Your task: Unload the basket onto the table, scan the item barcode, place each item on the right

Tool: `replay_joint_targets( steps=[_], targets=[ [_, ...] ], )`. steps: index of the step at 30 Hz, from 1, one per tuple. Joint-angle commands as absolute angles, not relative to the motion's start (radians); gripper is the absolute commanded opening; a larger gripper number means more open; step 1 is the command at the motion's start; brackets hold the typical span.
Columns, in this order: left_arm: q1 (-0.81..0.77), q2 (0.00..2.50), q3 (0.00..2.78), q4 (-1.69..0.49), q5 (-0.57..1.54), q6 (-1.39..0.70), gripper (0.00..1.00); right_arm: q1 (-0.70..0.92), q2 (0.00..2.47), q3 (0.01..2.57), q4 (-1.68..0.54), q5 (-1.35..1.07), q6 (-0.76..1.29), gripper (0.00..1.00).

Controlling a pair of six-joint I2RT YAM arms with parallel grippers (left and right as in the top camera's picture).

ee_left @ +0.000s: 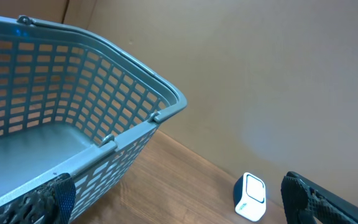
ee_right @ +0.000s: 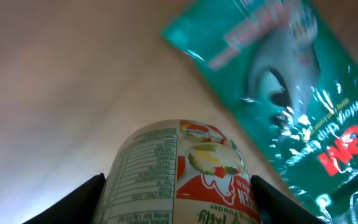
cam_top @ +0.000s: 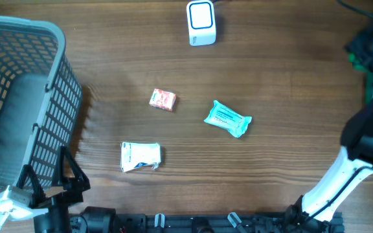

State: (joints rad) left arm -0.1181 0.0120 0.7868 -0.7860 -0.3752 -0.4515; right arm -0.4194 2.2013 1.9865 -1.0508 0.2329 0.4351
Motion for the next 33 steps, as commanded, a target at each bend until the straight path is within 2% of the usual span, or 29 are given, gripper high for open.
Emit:
replay_joint_targets(
  steps=[1, 2, 3, 4, 5, 11, 15, 18, 20, 26, 28, 33],
  targets=[
    [-0.123, 0.009, 0.783, -0.784, -0.367, -0.457, 1.0, -0.529, 2.3, 1.988, -1.118, 0.075, 0.354, 0.53],
    [-0.123, 0.009, 0.783, -0.784, -0.367, -0.457, 1.0, -0.563, 2.314, 1.988, -1.143, 0.072, 0.342, 0.53],
    [-0.123, 0.009, 0.783, -0.784, -0.367, -0.457, 1.0, -0.575, 2.314, 1.988, -1.15, 0.072, 0.336, 0.6],
    [-0.123, 0.009, 0.783, -0.784, -0.367, -0.457, 1.0, -0.588, 2.31, 1.991, -1.157, 0.072, 0.306, 1.0],
    [-0.123, 0.009, 0.783, -0.784, -0.367, -0.457, 1.0, -0.59, 2.299, 2.005, -1.168, 0.072, 0.254, 1.0],
    [-0.123, 0.009, 0.783, -0.784, -0.367, -0.457, 1.0, -0.527, 2.105, 2.294, -1.374, -0.224, 0.291, 1.0],
    [-0.123, 0.009, 0.783, -0.784, -0.367, -0.457, 1.0, -0.277, 1.94, 2.295, -1.599, -0.313, 0.095, 1.0],
    [-0.123, 0.009, 0.783, -0.784, -0.367, -0.457, 1.0, -0.019, 1.932, 2.167, -1.608, -0.312, 0.085, 1.0],
    [-0.123, 0.009, 0.783, -0.784, -0.367, -0.457, 1.0, 0.128, 1.932, 2.022, -1.548, -0.243, 0.086, 1.0],
    [-0.123, 0.009, 0.783, -0.784, -0.367, -0.457, 1.0, 0.536, 1.934, 1.608, -1.245, 0.183, 0.244, 1.0],
    [-0.123, 0.009, 0.783, -0.784, -0.367, -0.457, 1.0, 0.631, 1.94, 1.443, -1.09, 0.338, 0.252, 1.0],
    [-0.123, 0.009, 0.783, -0.784, -0.367, -0.457, 1.0, 0.698, 1.968, 1.316, -0.973, 0.451, 0.297, 1.0]
  ],
)
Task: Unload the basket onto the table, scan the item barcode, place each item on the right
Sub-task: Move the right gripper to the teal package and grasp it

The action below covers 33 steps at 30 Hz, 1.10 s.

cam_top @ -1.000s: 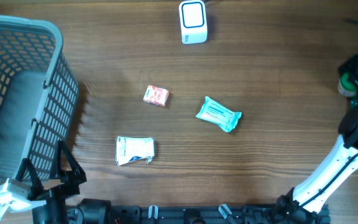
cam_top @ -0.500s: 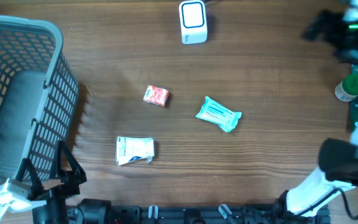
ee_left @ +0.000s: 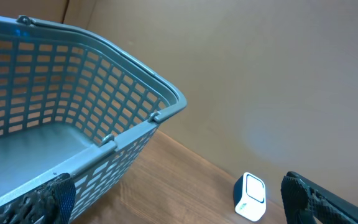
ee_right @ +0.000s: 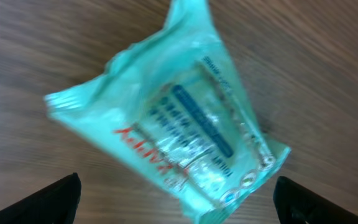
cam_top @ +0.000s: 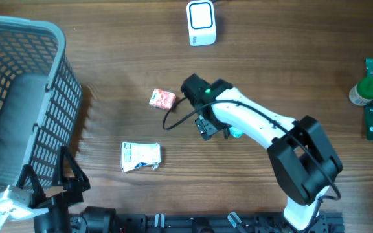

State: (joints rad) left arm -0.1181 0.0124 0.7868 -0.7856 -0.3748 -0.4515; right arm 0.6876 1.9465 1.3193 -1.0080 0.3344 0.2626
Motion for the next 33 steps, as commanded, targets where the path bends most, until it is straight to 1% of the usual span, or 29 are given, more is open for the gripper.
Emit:
replay_joint_targets(
  steps=[1, 2, 3, 4, 6, 7, 9, 10, 12, 13, 14, 16, 18, 19, 21, 22, 24, 25, 27, 29, 30, 31, 33],
  targets=[
    [-0.123, 0.009, 0.783, -0.783, -0.367, -0.457, 1.0, 0.704, 1.982, 1.316, -0.957, 0.448, 0.294, 0.99],
    [-0.123, 0.009, 0.783, -0.784, -0.367, -0.457, 1.0, 0.71, 2.004, 1.316, -0.955, 0.449, 0.289, 0.99],
    [-0.123, 0.009, 0.783, -0.784, -0.367, -0.457, 1.0, 0.71, 2.032, 1.316, -0.957, 0.451, 0.291, 0.96],
    [-0.123, 0.009, 0.783, -0.784, -0.367, -0.457, 1.0, 0.711, 2.066, 1.316, -0.958, 0.451, 0.294, 0.88],
    [-0.123, 0.009, 0.783, -0.784, -0.367, -0.457, 1.0, 0.733, 2.13, 1.316, -0.99, 0.452, 0.352, 0.74],
    [-0.123, 0.009, 0.783, -0.784, -0.367, -0.457, 1.0, 0.751, 2.147, 1.316, -1.01, 0.463, 0.387, 0.61],
    [-0.123, 0.009, 0.783, -0.784, -0.367, -0.457, 1.0, 0.795, 2.145, 1.323, -1.067, 0.54, 0.506, 0.49],
    [-0.123, 0.009, 0.783, -0.784, -0.367, -0.457, 1.0, 0.806, 2.14, 1.333, -1.085, 0.55, 0.525, 0.43],
    [-0.123, 0.009, 0.783, -0.784, -0.367, -0.457, 1.0, 0.816, 2.119, 1.359, -1.097, 0.549, 0.526, 0.19],
    [-0.123, 0.009, 0.783, -0.784, -0.367, -0.457, 1.0, 0.808, 2.109, 1.368, -1.091, 0.55, 0.521, 0.17],
    [-0.123, 0.009, 0.783, -0.784, -0.367, -0.457, 1.0, 0.798, 2.105, 1.37, -1.072, 0.549, 0.496, 0.18],
    [-0.123, 0.009, 0.783, -0.784, -0.367, -0.457, 1.0, 0.792, 2.105, 1.37, -1.052, 0.577, 0.471, 0.57],
    [-0.123, 0.009, 0.783, -0.784, -0.367, -0.457, 1.0, 0.791, 2.105, 1.37, -1.05, 0.66, 0.47, 0.89],
    [-0.123, 0.009, 0.783, -0.783, -0.367, -0.457, 1.0, 0.792, 2.105, 1.37, -1.048, 0.692, 0.464, 0.97],
    [-0.123, 0.009, 0.783, -0.784, -0.367, -0.457, 1.0, 0.788, 2.105, 1.365, -0.999, 0.685, 0.39, 0.97],
    [-0.123, 0.009, 0.783, -0.784, -0.367, -0.457, 1.0, 0.785, 2.106, 1.361, -0.966, 0.664, 0.353, 0.92],
    [-0.123, 0.009, 0.783, -0.784, -0.367, -0.457, 1.0, 0.771, 2.106, 1.327, -0.889, 0.588, 0.264, 0.59],
    [-0.123, 0.009, 0.783, -0.784, -0.367, -0.457, 1.0, 0.757, 2.106, 1.303, -0.873, 0.569, 0.262, 0.56],
    [-0.123, 0.009, 0.783, -0.784, -0.367, -0.457, 1.0, 0.733, 2.106, 1.248, -0.846, 0.558, 0.262, 0.54],
    [-0.123, 0.009, 0.783, -0.784, -0.367, -0.457, 1.0, 0.687, 2.106, 1.174, -0.804, 0.514, 0.262, 0.57],
    [-0.123, 0.009, 0.783, -0.784, -0.367, -0.457, 1.0, 0.681, 2.106, 1.171, -0.804, 0.512, 0.263, 0.56],
    [-0.123, 0.009, 0.783, -0.784, -0.367, -0.457, 1.0, 0.681, 2.106, 1.171, -0.803, 0.5, 0.262, 0.55],
    [-0.123, 0.009, 0.783, -0.784, -0.367, -0.457, 1.0, 0.681, 2.106, 1.171, -0.803, 0.411, 0.266, 0.47]
  ],
)
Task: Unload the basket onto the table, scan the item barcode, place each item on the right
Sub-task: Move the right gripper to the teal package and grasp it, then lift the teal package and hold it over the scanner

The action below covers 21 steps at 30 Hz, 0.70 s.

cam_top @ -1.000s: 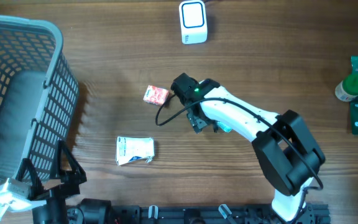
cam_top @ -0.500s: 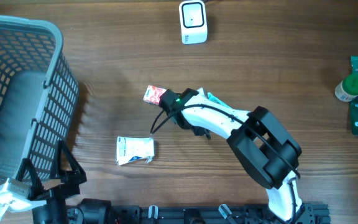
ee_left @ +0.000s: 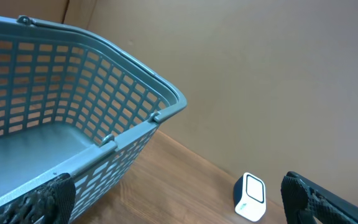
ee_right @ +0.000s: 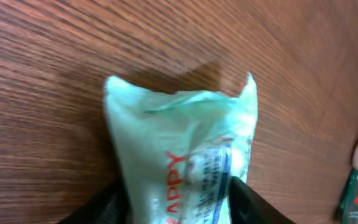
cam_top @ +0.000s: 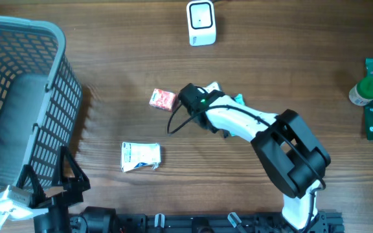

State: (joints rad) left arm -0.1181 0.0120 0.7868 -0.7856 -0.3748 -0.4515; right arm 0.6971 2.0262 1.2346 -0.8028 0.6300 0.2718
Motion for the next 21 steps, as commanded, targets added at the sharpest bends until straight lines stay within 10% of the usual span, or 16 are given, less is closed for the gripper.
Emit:
replay_joint_targets(
  steps=[1, 3, 14, 21],
  targets=[
    [-0.123, 0.009, 0.783, -0.784, -0.367, -0.457, 1.0, 0.681, 2.106, 1.171, -0.796, 0.358, 0.276, 0.32],
    [-0.123, 0.009, 0.783, -0.784, -0.367, -0.457, 1.0, 0.681, 2.106, 1.171, -0.793, 0.289, 0.292, 0.05],
    [-0.123, 0.009, 0.783, -0.784, -0.367, -0.457, 1.0, 0.545, 1.905, 1.48, -0.982, -1.036, 0.027, 0.04],
    [-0.123, 0.009, 0.783, -0.784, -0.367, -0.457, 1.0, 0.461, 1.985, 1.215, -0.627, -1.179, 0.097, 0.04]
  ],
)
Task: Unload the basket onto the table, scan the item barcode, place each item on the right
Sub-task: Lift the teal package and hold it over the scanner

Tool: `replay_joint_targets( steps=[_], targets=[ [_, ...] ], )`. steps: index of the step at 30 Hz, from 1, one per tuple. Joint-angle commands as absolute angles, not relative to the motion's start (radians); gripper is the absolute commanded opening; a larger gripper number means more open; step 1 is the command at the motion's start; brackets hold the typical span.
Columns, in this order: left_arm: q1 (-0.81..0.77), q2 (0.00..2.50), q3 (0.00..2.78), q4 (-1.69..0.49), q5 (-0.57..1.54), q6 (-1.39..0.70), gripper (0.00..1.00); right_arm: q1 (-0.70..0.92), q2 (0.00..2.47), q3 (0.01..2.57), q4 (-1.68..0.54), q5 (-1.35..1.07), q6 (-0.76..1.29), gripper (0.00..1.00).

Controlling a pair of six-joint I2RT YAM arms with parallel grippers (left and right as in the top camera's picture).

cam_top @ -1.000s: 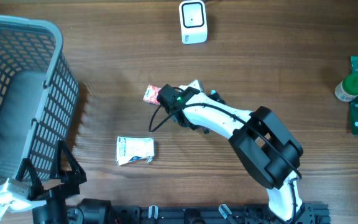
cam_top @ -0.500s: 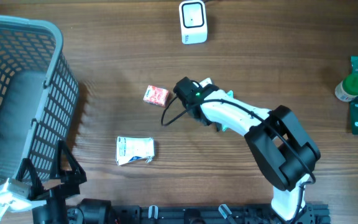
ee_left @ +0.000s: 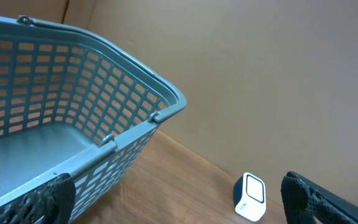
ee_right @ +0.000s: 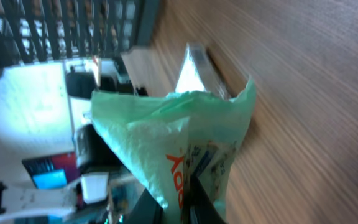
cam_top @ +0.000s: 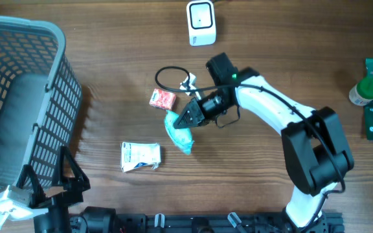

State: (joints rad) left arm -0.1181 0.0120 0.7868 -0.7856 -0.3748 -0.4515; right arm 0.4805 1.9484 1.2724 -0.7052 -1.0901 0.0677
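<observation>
My right gripper is shut on a teal plastic packet with red lettering, held off the table left of centre. In the right wrist view the packet fills the middle, pinched between the dark fingers at the bottom. The white barcode scanner stands at the table's far edge, also seen small in the left wrist view. My left gripper is parked at the near left, open, with nothing between its fingers.
A grey mesh basket takes up the left side. A small red packet lies left of the held packet, and a white carton lies nearer me. A green-capped bottle and green bag sit at the right edge.
The right gripper was down on the teal packet at the table's middle. Now it holds the packet lifted and turned, hanging to the left near the red packet.
At first the right arm was at the far right by the bottle and green bag, the teal packet lying at centre. Then the gripper was over the packet, open. Then it was shut on it on the table. Now the packet is lifted. The left arm stayed parked.
</observation>
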Motion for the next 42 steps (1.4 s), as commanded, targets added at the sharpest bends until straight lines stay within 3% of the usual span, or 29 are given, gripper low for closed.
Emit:
replay_joint_targets(
  steps=[1, 5, 8, 12, 15, 19, 24, 25, 27, 30, 34, 37, 42],
  targets=[
    [-0.123, 0.009, 0.783, -0.784, -0.367, -0.457, 1.0, 0.455, 1.995, 1.203, -0.598, -1.143, 0.113, 0.04],
    [-0.123, 0.009, 0.783, -0.784, -0.367, -0.457, 1.0, 0.444, 2.014, 1.189, -0.587, -0.887, 0.115, 0.04],
    [-0.123, 0.009, 0.783, -0.784, -0.367, -0.457, 1.0, 0.443, 2.014, 1.189, -0.585, -0.91, 0.154, 0.04],
    [-0.123, 0.009, 0.783, -0.784, -0.367, -0.457, 1.0, 0.428, 2.014, 1.189, -0.568, -1.317, 0.163, 0.04],
    [-0.123, 0.009, 0.783, -0.784, -0.367, -0.457, 1.0, 0.391, 2.014, 1.189, -0.575, -1.541, 0.291, 0.04],
    [-0.123, 0.009, 0.783, -0.784, -0.367, -0.457, 1.0, 0.382, 2.014, 1.189, -0.536, -1.624, 0.405, 0.05],
    [-0.123, 0.009, 0.783, -0.784, -0.367, -0.457, 1.0, 0.382, 2.014, 1.189, -0.503, -1.622, 0.395, 0.04],
    [-0.123, 0.009, 0.783, -0.784, -0.367, -0.457, 1.0, 0.382, 2.014, 1.189, -0.474, -1.582, 0.379, 0.04],
    [-0.123, 0.009, 0.783, -0.784, -0.367, -0.457, 1.0, 0.382, 2.013, 1.195, -0.435, -1.276, 0.371, 0.05],
    [-0.123, 0.009, 0.783, -0.784, -0.367, -0.457, 1.0, 0.382, 2.003, 1.256, -0.432, -1.186, 0.37, 0.05],
    [-0.123, 0.009, 0.783, -0.784, -0.367, -0.457, 1.0, 0.382, 1.97, 1.445, -0.569, -0.585, 0.379, 0.05],
    [-0.123, 0.009, 0.783, -0.784, -0.367, -0.457, 1.0, 0.382, 1.971, 1.514, -0.542, -0.257, 0.385, 0.05],
    [-0.123, 0.009, 0.783, -0.784, -0.367, -0.457, 1.0, 0.382, 1.973, 1.515, -0.301, -0.043, 0.4, 0.05]
  ],
)
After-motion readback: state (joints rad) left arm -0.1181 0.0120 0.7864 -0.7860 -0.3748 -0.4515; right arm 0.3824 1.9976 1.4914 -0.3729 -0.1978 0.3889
